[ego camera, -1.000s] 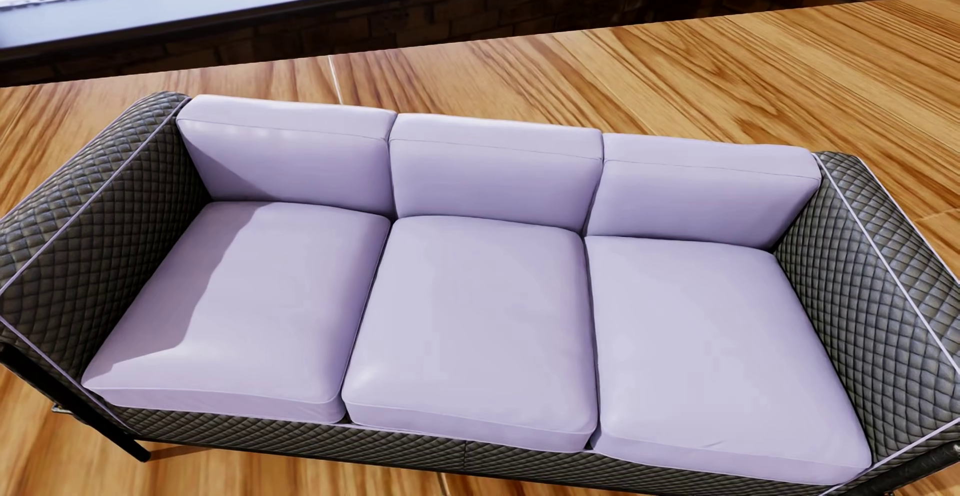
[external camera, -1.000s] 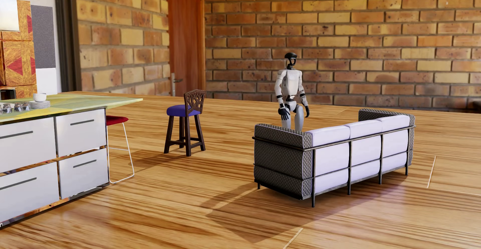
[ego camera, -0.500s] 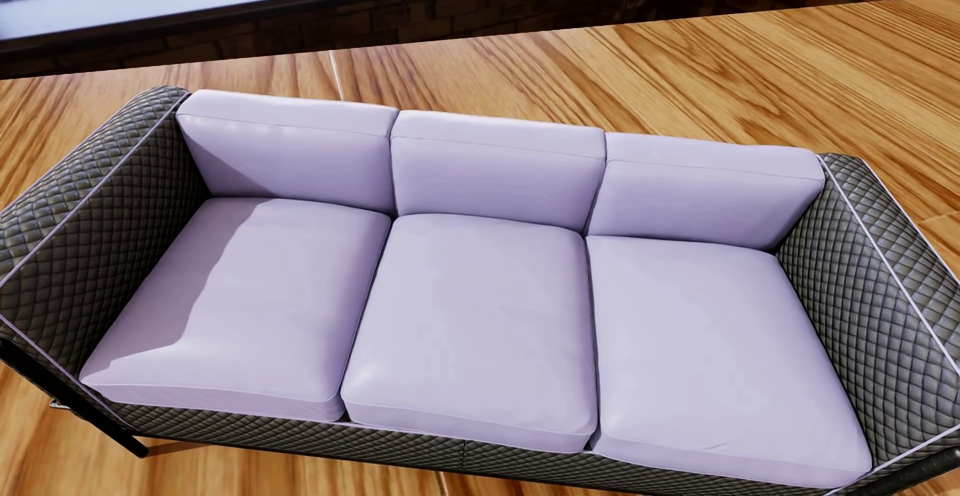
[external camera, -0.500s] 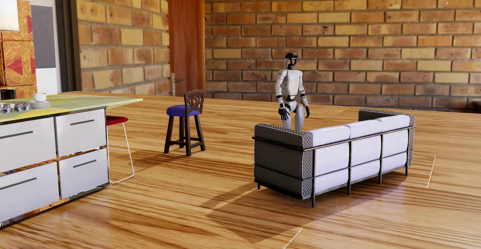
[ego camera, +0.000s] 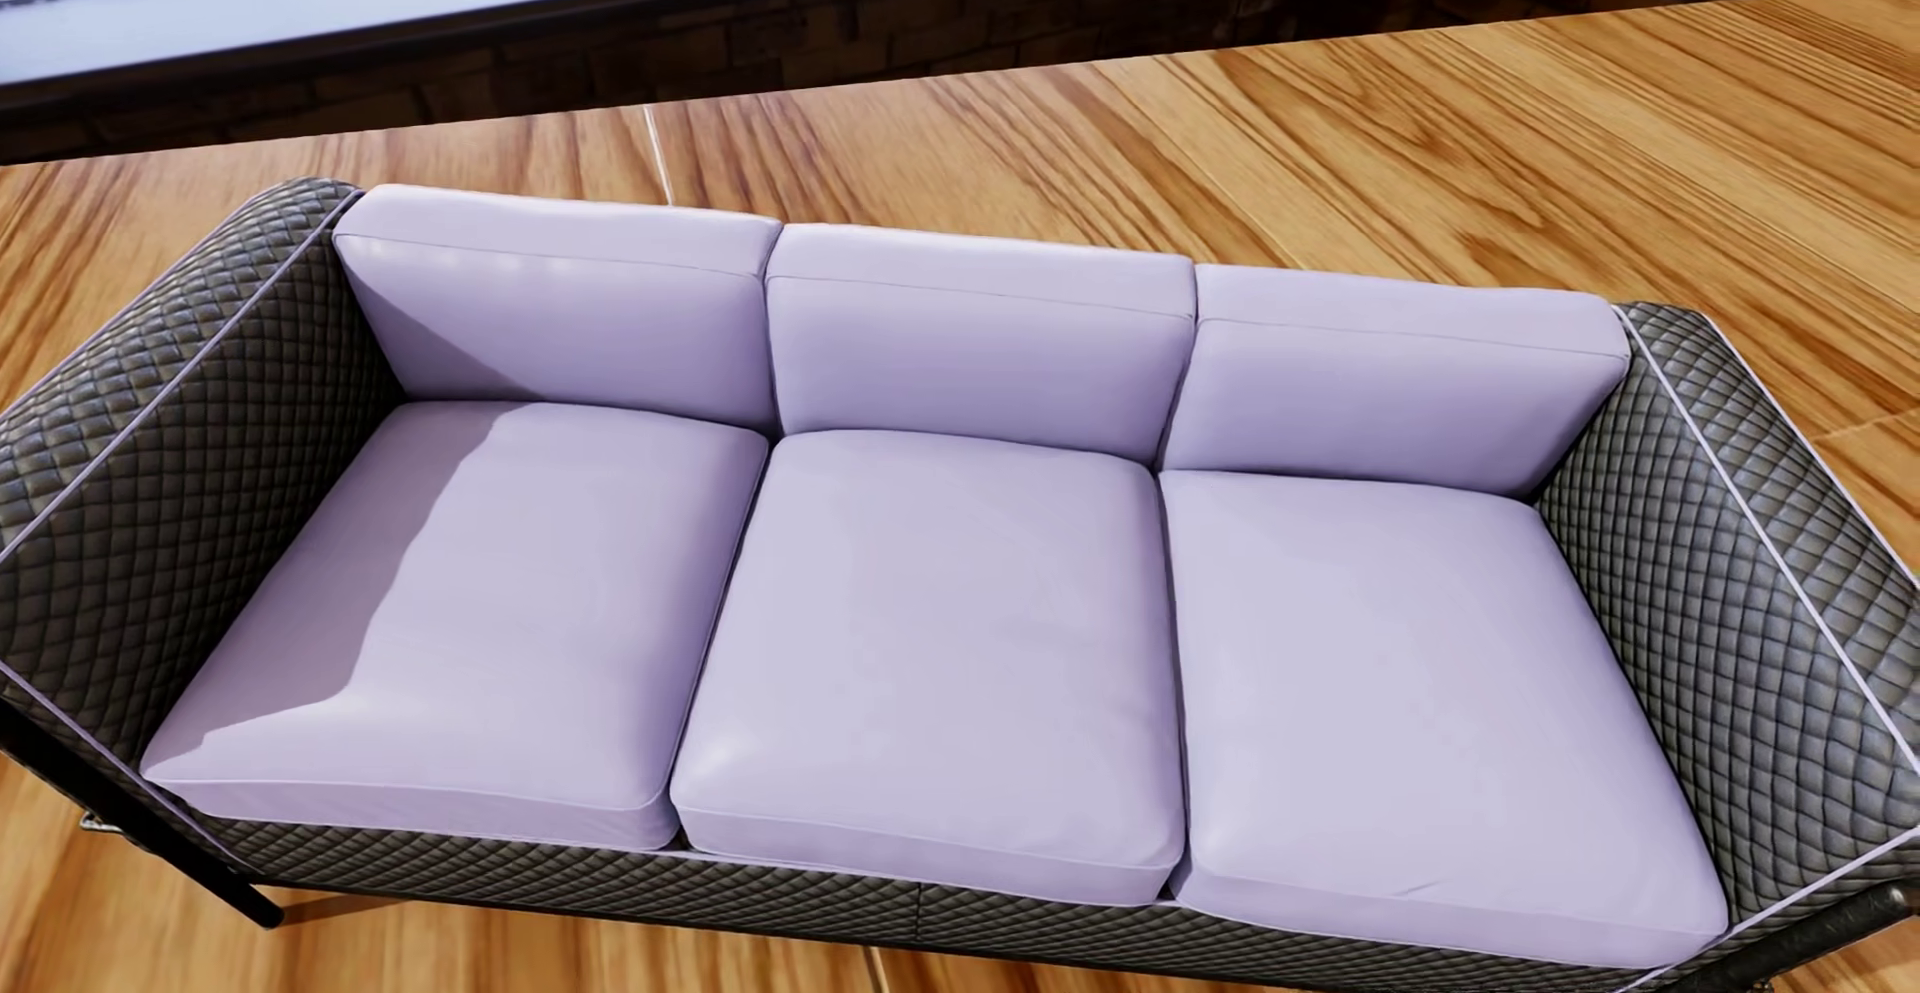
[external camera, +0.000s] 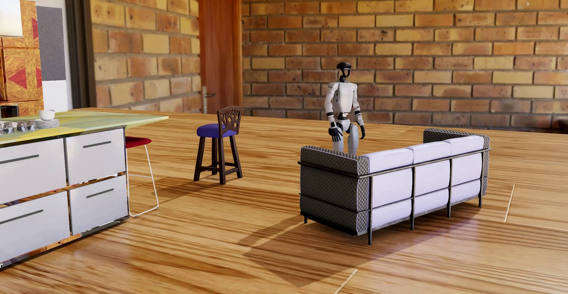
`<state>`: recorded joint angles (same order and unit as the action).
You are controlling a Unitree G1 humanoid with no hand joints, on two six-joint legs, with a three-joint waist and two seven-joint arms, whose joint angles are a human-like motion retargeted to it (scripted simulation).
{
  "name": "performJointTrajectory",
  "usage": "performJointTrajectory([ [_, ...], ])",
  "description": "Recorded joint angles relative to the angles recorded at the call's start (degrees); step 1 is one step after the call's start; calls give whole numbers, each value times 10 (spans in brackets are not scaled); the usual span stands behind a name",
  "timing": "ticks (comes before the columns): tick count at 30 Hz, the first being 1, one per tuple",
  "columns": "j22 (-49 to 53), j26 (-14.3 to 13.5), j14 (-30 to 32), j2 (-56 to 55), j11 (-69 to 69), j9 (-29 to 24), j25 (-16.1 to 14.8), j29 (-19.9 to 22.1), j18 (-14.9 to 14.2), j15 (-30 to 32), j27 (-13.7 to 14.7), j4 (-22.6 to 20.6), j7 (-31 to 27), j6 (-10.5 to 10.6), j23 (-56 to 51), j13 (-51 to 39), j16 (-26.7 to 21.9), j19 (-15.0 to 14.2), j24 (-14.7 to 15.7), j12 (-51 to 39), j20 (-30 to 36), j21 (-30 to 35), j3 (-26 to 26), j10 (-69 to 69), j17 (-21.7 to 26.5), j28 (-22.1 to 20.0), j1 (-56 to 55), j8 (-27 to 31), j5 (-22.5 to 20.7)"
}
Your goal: Stand still
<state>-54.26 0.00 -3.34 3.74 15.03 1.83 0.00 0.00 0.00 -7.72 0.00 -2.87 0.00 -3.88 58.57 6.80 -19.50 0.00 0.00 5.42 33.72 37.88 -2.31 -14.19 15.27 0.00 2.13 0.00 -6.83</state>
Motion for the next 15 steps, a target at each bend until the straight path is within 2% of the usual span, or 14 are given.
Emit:
performJointTrajectory([
  [15,1,0,1,-1,4,0,0,0,0,1,0,2,0,-3,7,6,0,0,0,-5,8,8,10,-3,4,0,-1,0,-4],
])
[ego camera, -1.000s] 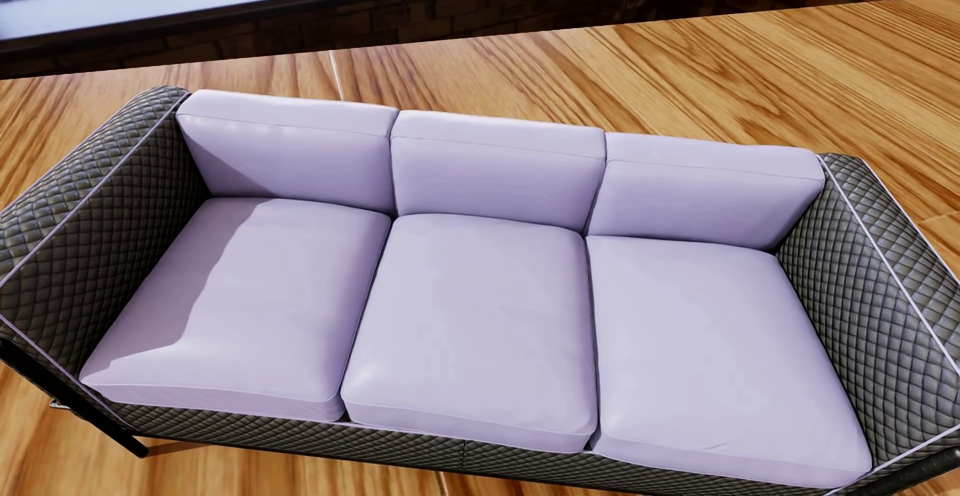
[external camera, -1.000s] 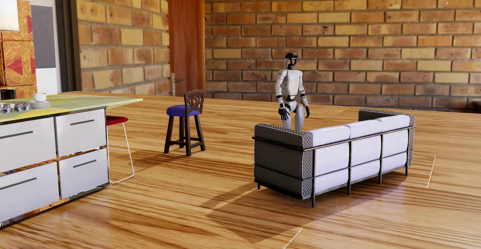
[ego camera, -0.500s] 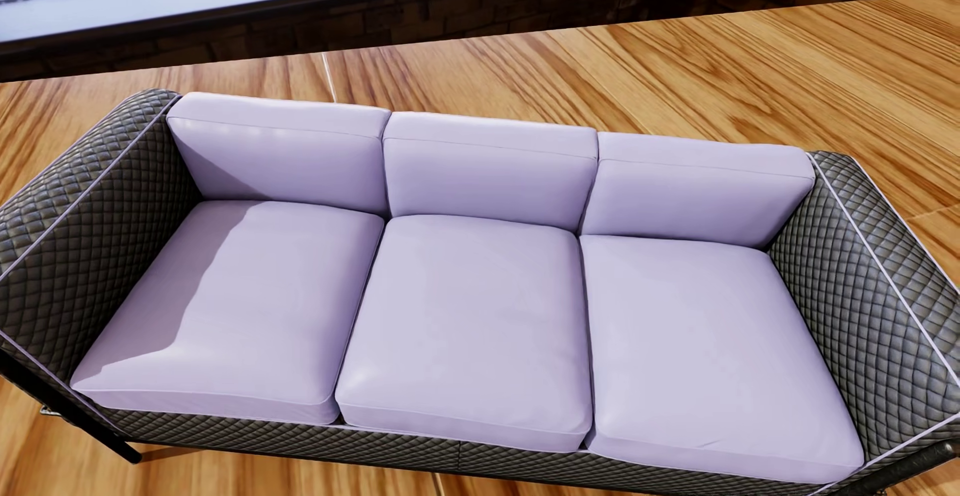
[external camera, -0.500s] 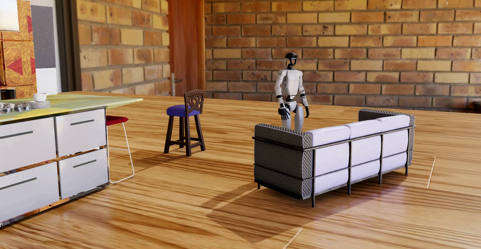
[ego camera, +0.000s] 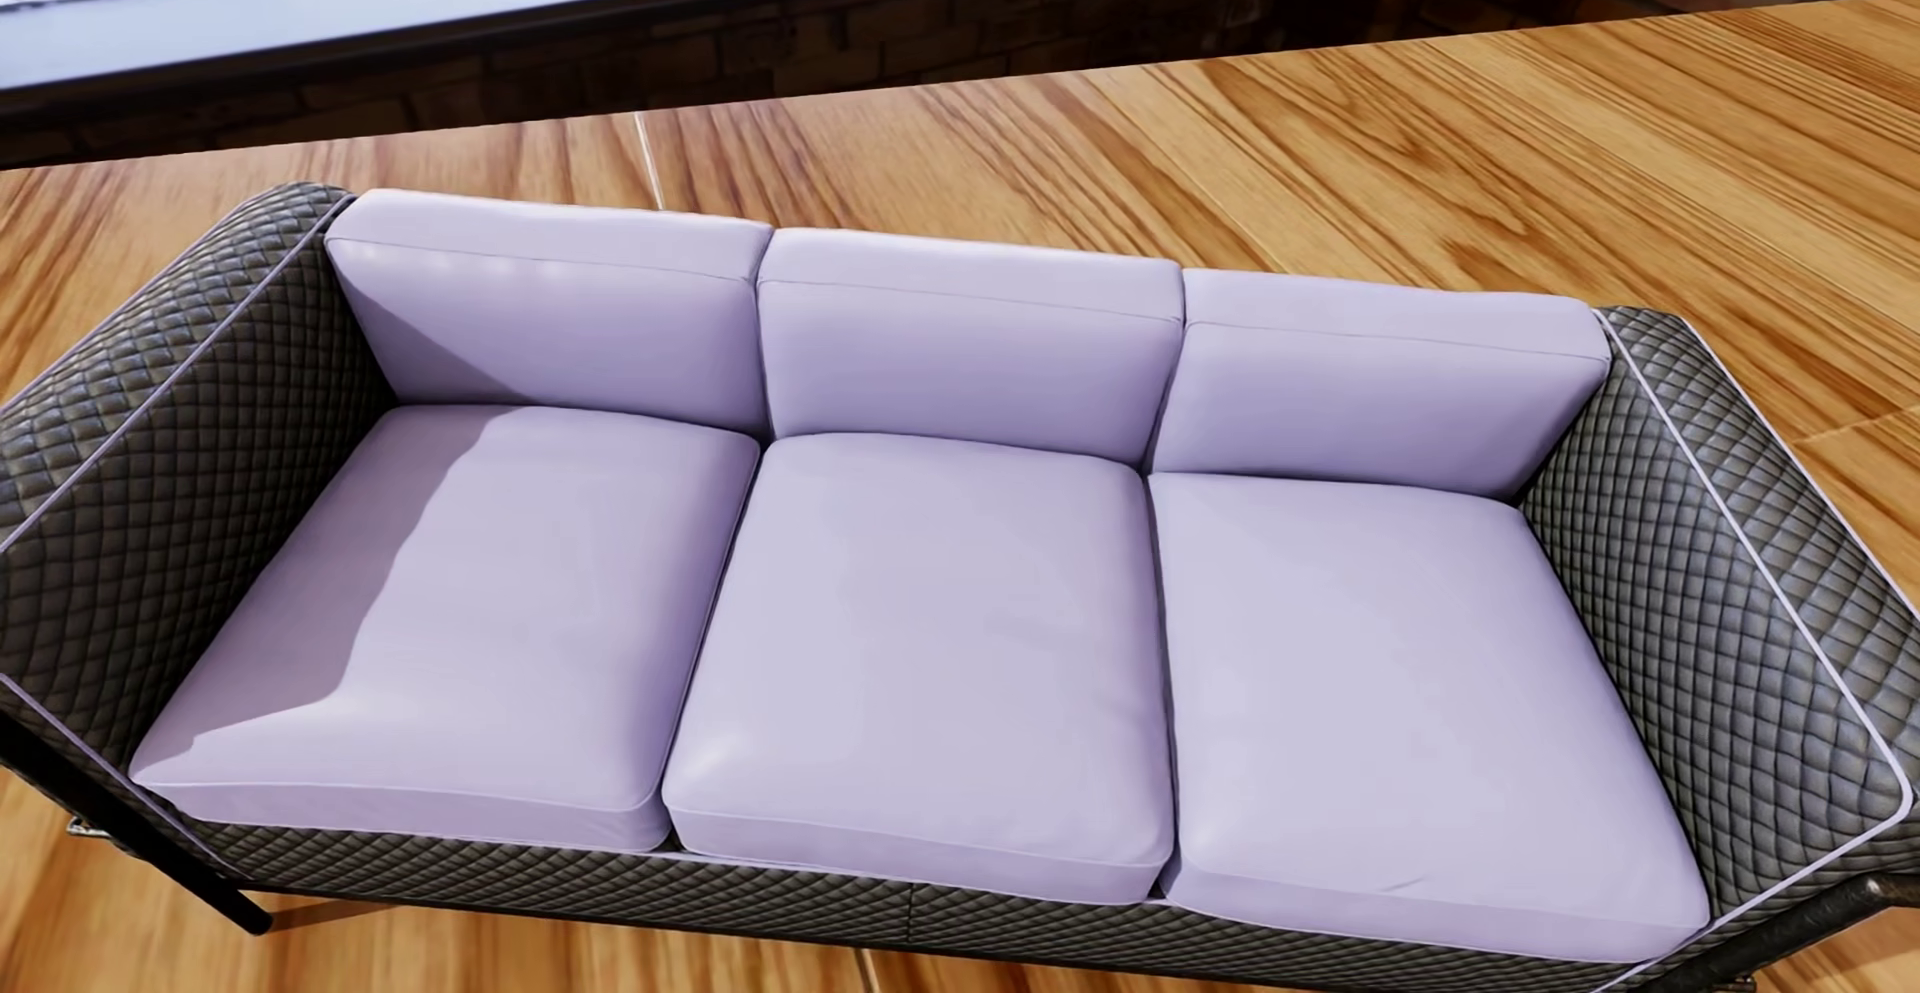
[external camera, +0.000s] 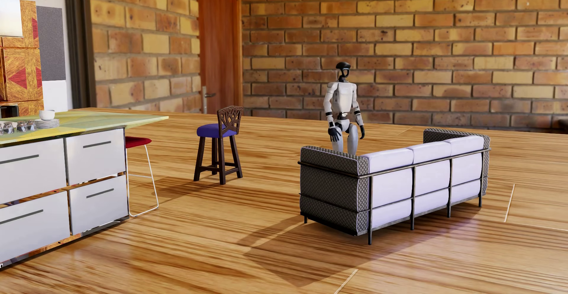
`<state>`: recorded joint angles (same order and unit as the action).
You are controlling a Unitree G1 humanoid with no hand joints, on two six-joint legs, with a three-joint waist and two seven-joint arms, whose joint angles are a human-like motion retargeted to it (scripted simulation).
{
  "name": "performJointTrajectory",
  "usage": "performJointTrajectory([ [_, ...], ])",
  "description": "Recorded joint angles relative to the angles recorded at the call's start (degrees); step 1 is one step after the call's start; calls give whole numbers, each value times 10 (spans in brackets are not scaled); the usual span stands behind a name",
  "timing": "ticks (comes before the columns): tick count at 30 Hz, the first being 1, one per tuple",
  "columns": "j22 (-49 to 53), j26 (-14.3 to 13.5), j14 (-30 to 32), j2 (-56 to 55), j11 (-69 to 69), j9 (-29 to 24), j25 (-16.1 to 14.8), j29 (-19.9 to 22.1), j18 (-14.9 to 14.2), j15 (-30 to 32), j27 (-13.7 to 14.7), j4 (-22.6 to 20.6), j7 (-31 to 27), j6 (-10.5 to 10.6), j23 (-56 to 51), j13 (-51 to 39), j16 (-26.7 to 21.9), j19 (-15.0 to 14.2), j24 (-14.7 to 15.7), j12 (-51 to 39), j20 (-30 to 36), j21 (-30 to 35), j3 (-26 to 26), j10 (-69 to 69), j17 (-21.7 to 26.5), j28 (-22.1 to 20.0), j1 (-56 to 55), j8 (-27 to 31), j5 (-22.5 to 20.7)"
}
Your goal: Stand still
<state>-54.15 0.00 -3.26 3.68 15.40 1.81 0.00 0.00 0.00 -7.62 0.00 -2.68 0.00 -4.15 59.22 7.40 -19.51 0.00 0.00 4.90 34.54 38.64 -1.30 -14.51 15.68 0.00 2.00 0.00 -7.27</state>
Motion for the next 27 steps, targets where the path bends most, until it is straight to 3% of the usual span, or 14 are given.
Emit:
performJointTrajectory([
  [27,-2,0,-5,9,-9,4,0,0,0,6,0,-2,0,5,-1,1,5,0,0,6,-11,-7,-15,10,-5,0,12,0,3],
])
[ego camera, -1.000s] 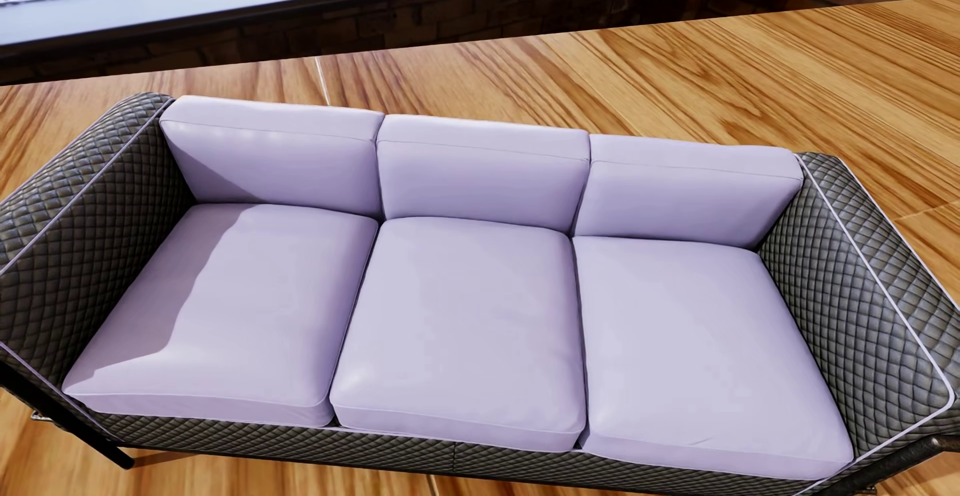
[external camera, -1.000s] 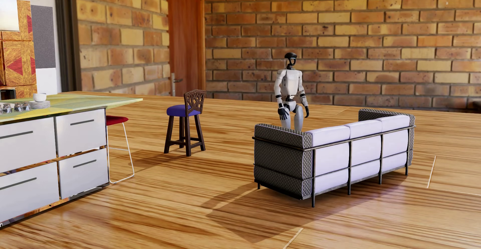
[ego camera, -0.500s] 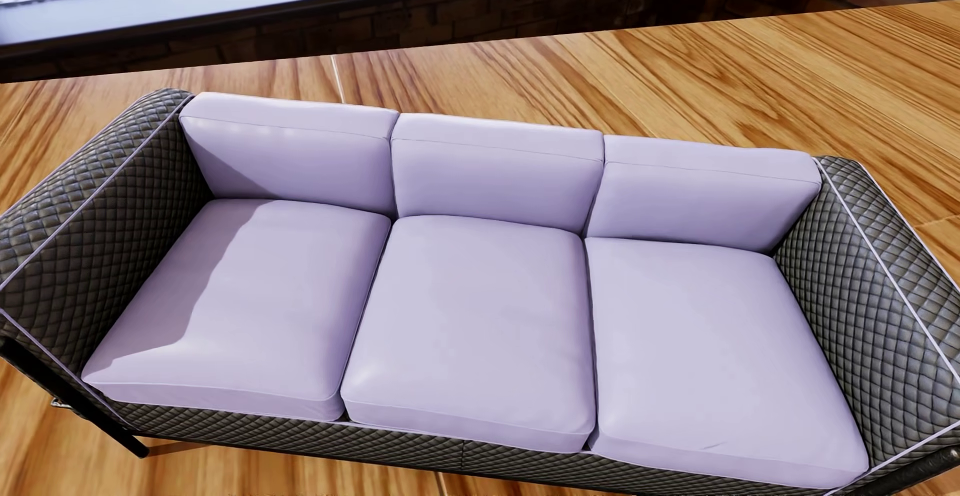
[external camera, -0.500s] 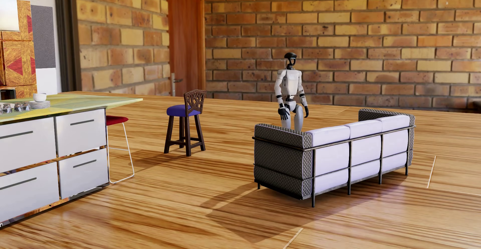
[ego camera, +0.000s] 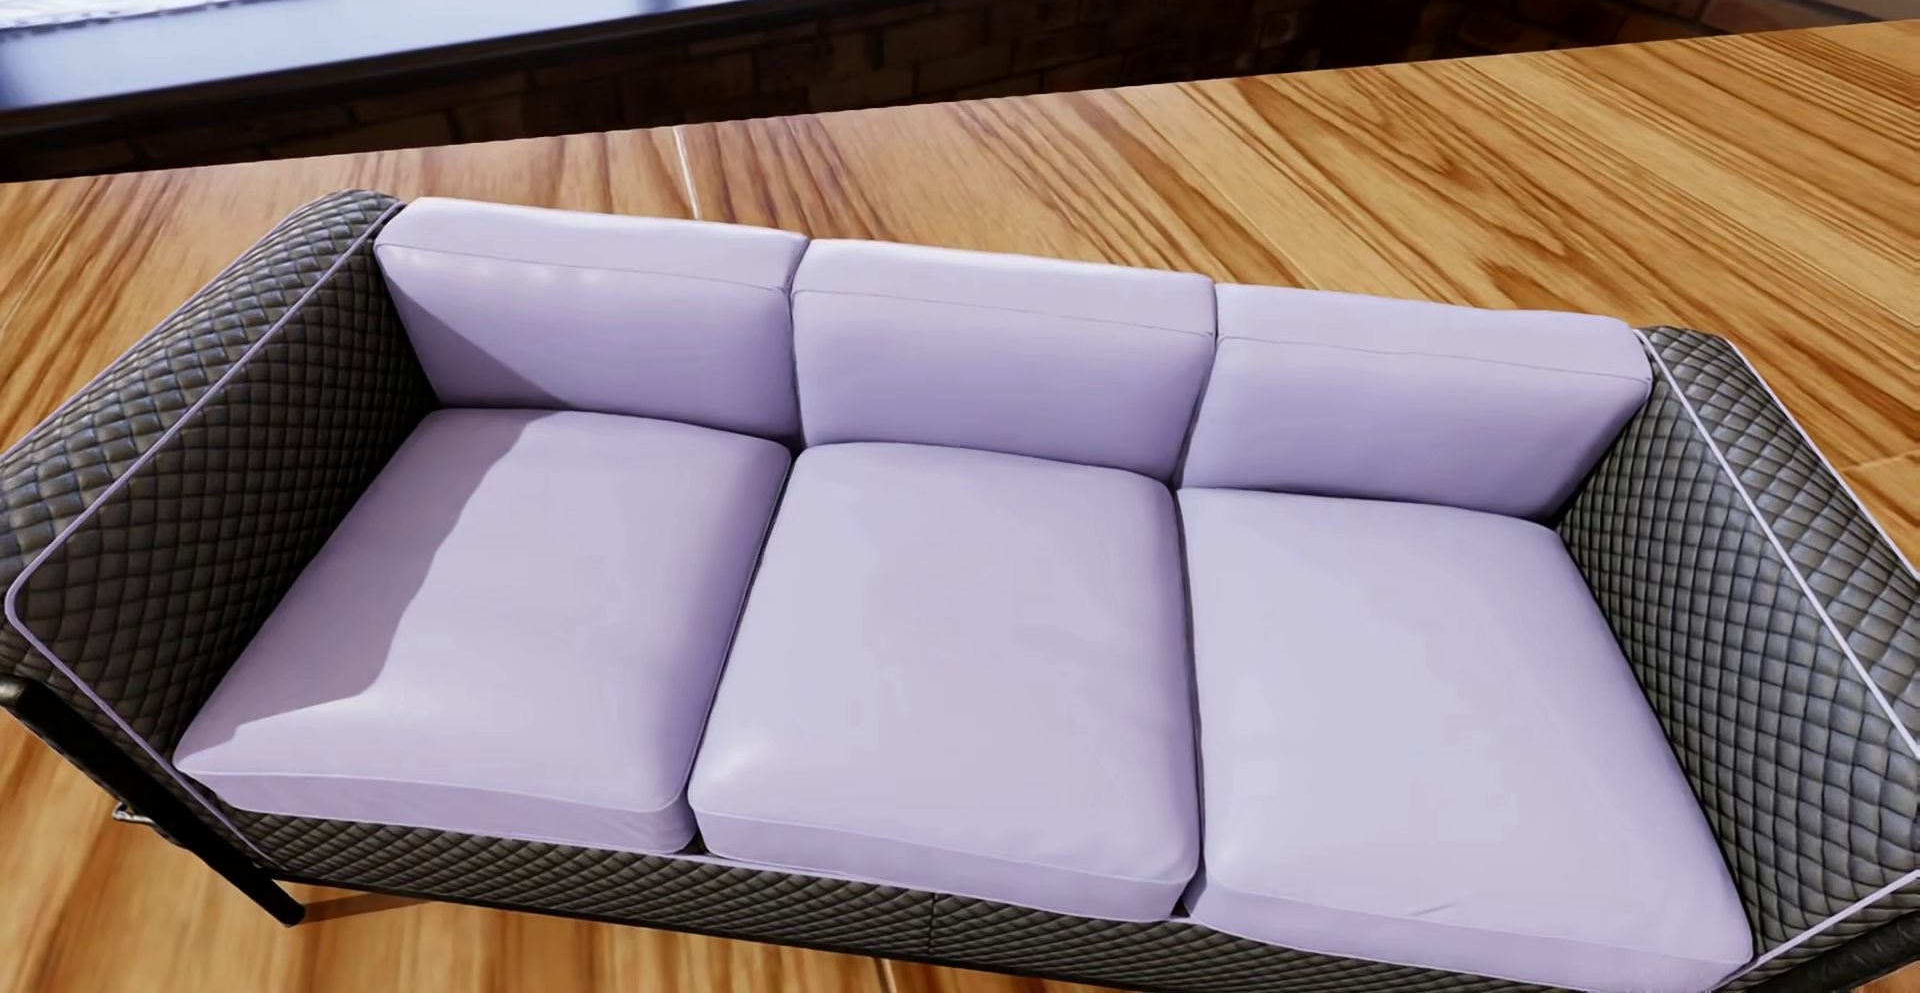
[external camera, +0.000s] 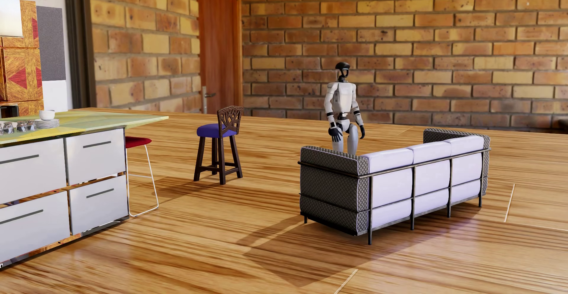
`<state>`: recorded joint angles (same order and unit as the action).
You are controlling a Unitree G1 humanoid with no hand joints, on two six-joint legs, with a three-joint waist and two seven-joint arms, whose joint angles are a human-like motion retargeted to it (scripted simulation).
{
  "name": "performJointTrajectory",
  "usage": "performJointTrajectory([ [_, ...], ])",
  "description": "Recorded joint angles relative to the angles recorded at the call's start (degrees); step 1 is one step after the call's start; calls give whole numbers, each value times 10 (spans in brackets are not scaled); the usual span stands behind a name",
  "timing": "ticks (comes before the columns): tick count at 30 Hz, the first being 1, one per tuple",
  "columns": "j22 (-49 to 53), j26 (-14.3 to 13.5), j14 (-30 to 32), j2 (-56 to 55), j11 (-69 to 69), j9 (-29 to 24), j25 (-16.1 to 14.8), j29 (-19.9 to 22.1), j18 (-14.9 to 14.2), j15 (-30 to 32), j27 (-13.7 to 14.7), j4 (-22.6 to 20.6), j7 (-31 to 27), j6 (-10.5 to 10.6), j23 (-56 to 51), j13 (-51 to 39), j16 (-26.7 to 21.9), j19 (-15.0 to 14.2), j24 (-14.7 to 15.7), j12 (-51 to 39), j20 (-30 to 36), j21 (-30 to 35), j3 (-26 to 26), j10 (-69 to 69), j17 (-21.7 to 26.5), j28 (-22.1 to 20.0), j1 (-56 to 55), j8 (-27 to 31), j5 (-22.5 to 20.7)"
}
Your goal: Stand still
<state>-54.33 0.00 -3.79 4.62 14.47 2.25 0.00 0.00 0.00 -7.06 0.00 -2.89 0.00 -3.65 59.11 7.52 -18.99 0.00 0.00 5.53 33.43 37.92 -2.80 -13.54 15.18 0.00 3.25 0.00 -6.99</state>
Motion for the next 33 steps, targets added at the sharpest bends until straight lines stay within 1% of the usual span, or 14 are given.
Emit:
performJointTrajectory([
  [4,2,0,1,-1,5,-2,0,0,0,-4,0,2,0,5,3,3,2,0,0,1,0,0,-2,0,1,0,1,0,0],
  [5,2,0,0,-1,7,-2,0,0,0,-4,0,1,0,7,3,5,3,0,0,1,1,-12,0,1,-1,0,3,0,1],
  [8,3,0,1,0,2,-2,0,0,0,-1,0,1,0,8,0,5,2,0,0,3,5,-1,1,1,3,0,1,0,0],
  [9,2,0,2,-2,1,0,0,0,0,1,0,0,0,8,1,6,2,0,0,2,5,-11,1,0,1,0,-3,0,0],
  [10,0,0,1,8,-6,-4,0,0,0,2,0,-1,0,7,-4,7,2,0,0,2,13,3,1,1,4,0,6,0,1],
  [16,-1,0,6,2,-3,-4,0,0,0,3,0,0,0,12,2,5,3,0,0,-1,-2,-16,3,-2,2,0,-1,0,1],
  [17,1,0,7,1,-3,-4,0,0,0,3,0,0,0,12,2,5,0,0,0,-1,2,-7,3,-1,7,0,-1,0,2],
  [18,0,0,7,0,-2,-3,0,0,0,2,0,1,0,14,7,6,1,0,0,0,-3,-16,3,-1,7,0,-2,0,1],
  [20,0,0,8,1,-3,-3,0,0,0,2,0,0,0,14,18,4,-1,0,0,2,-2,-16,4,-1,8,0,-1,0,2],
  [21,-3,0,9,0,-4,-3,0,0,0,3,0,1,0,13,11,6,-3,0,0,-1,2,-2,4,-1,11,0,-2,0,1],
  [22,-4,0,10,0,-4,-4,0,0,0,3,0,-1,0,13,20,6,-1,0,0,1,-1,-13,4,-1,8,0,-2,0,2],
  [23,-4,0,11,0,-3,-4,0,0,0,2,0,0,0,12,15,7,-1,0,0,2,-2,1,3,-1,9,0,-1,0,1],
  [29,-1,0,15,-2,2,-6,0,0,0,0,0,-1,0,13,19,9,1,0,0,5,-1,-10,3,-3,1,0,-2,0,2],
  [33,-3,0,16,-3,8,-7,0,0,0,-3,0,0,0,12,17,6,1,0,0,2,2,-2,4,-5,6,0,-3,0,2],
])
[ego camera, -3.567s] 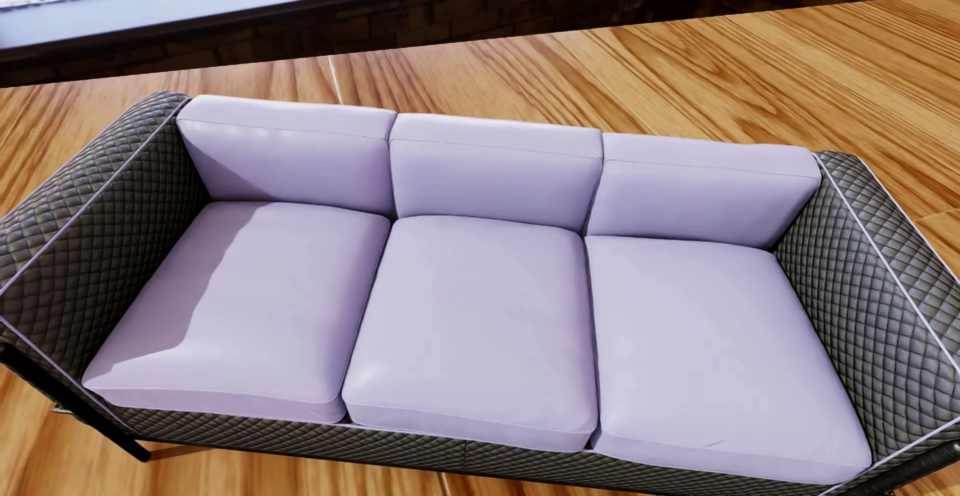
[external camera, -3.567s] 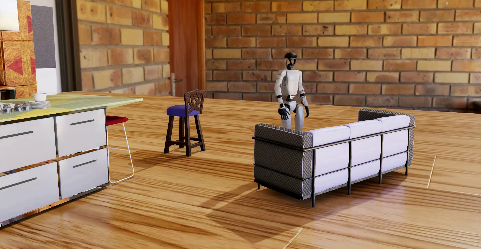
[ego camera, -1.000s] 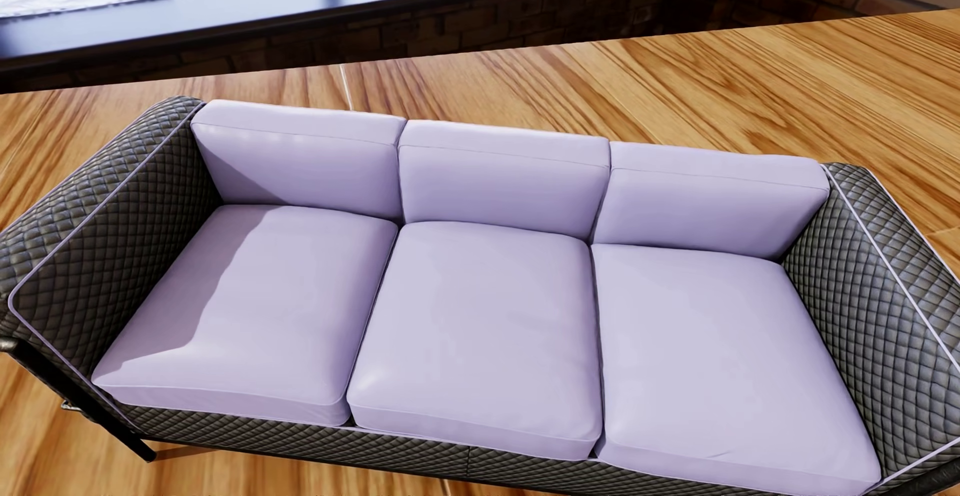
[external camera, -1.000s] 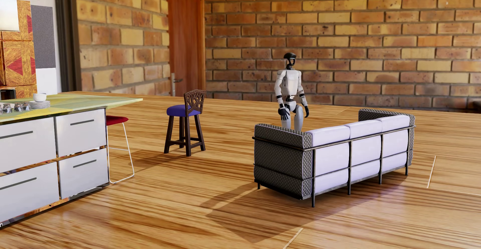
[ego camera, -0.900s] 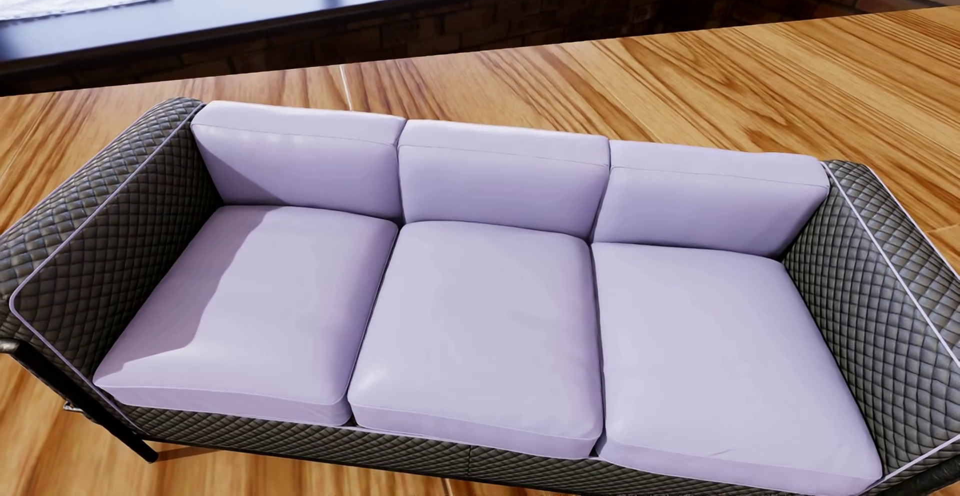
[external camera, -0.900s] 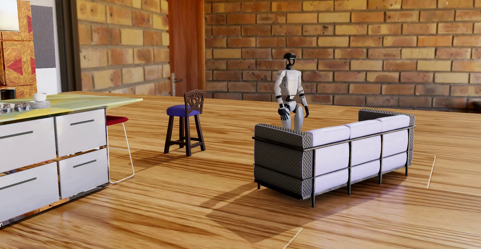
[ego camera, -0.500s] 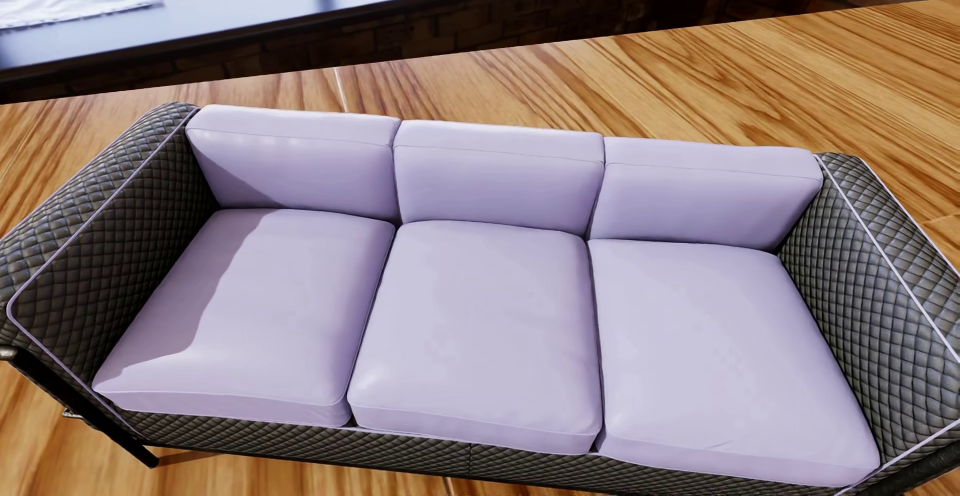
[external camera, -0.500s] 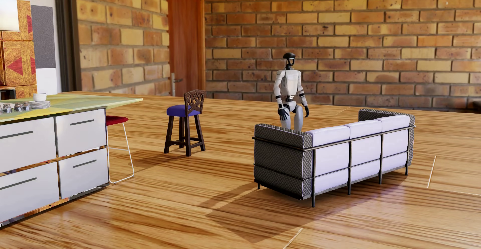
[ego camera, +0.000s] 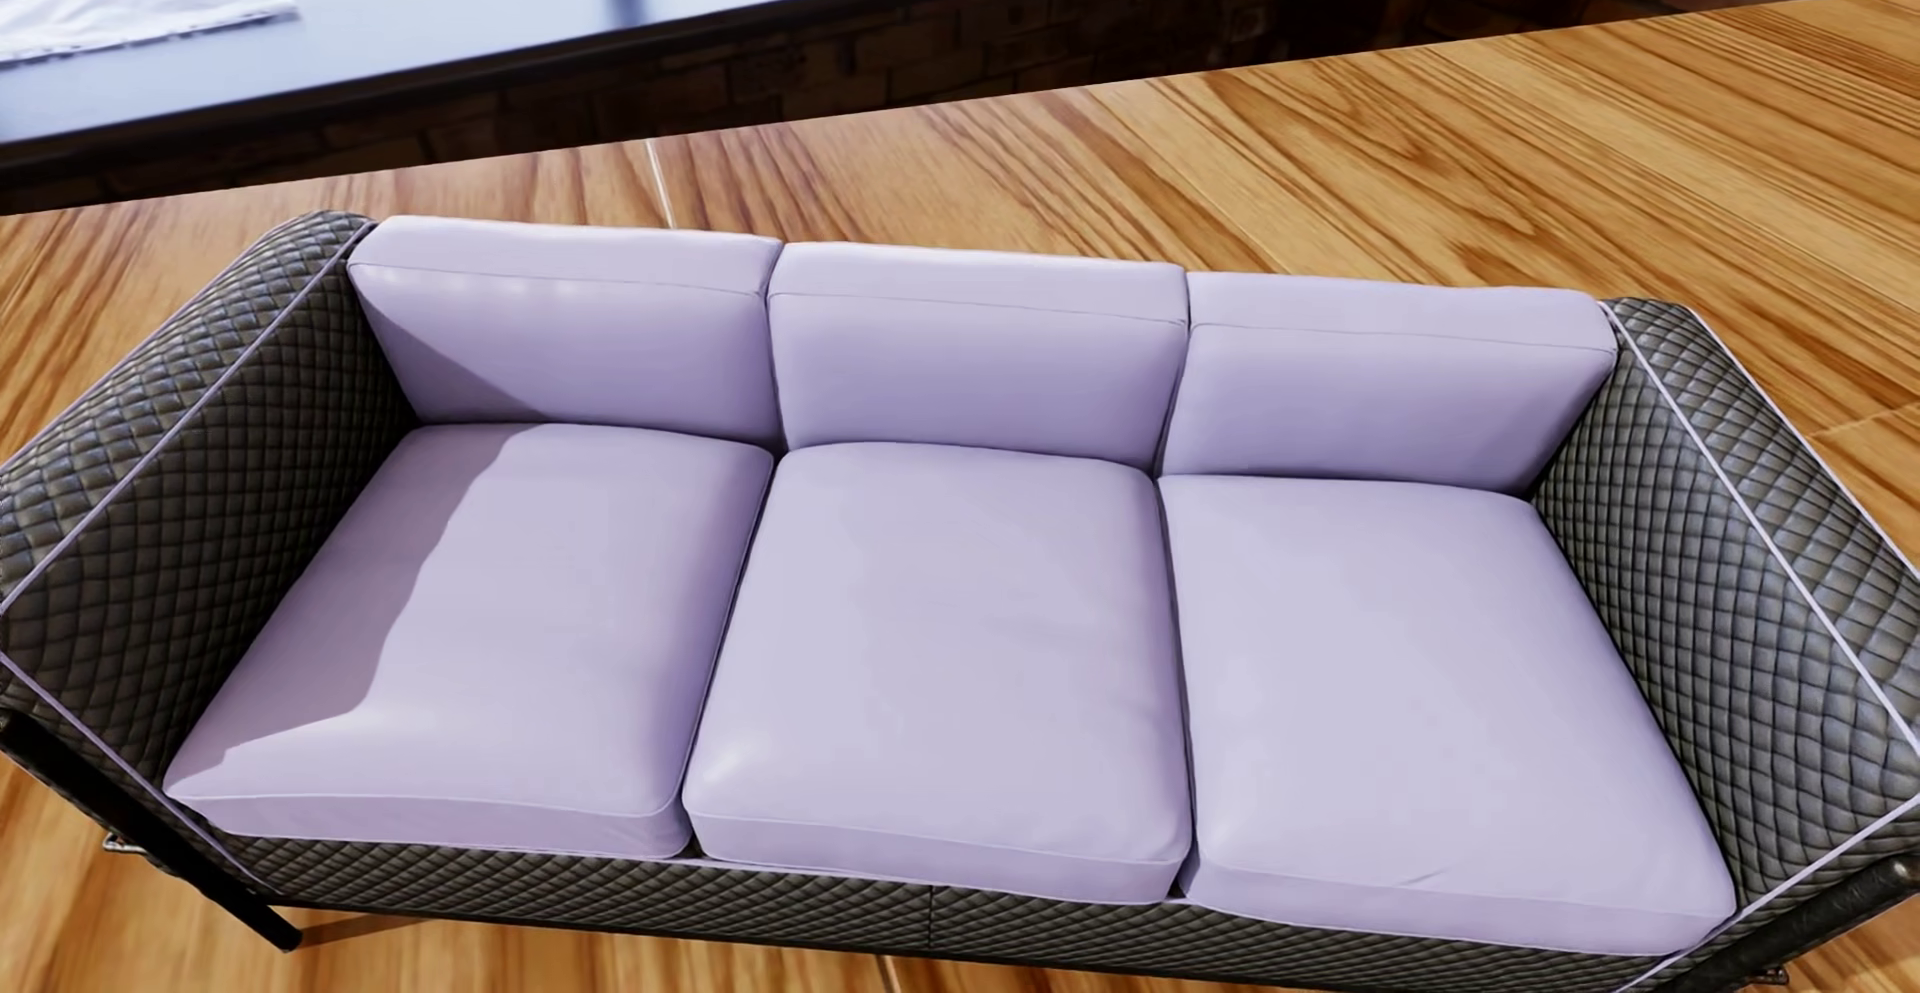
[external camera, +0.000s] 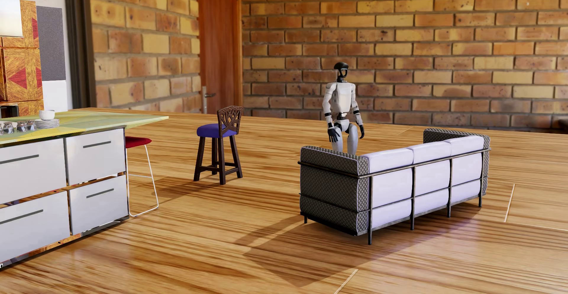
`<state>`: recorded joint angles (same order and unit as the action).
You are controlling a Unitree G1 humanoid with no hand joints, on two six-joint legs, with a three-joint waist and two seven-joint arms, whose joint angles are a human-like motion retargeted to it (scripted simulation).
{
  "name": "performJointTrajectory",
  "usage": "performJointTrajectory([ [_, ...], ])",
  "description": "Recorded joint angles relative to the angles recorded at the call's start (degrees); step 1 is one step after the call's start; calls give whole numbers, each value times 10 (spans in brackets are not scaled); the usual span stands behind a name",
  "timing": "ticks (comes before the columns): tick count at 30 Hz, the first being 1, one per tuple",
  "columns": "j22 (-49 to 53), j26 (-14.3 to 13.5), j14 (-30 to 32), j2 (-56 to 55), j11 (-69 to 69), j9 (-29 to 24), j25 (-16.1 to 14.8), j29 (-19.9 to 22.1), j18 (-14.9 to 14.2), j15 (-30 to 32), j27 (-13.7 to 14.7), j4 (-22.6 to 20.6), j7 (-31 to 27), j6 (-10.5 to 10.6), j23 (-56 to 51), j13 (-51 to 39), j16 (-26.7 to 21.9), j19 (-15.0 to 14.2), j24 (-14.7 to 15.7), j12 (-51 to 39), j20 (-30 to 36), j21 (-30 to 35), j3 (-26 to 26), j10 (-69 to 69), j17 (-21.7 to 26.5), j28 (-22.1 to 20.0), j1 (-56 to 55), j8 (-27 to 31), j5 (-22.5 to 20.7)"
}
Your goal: Stand still
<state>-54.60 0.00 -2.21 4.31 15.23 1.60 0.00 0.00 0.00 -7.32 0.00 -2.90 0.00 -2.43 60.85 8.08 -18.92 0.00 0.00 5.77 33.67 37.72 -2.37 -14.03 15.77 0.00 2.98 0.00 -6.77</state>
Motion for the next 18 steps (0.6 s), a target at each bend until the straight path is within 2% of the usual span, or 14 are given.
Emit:
performJointTrajectory([
  [18,6,0,1,1,1,-4,0,0,0,-3,0,-4,0,6,-8,5,-1,0,0,3,5,-5,-7,1,5,0,2,0,2],
])
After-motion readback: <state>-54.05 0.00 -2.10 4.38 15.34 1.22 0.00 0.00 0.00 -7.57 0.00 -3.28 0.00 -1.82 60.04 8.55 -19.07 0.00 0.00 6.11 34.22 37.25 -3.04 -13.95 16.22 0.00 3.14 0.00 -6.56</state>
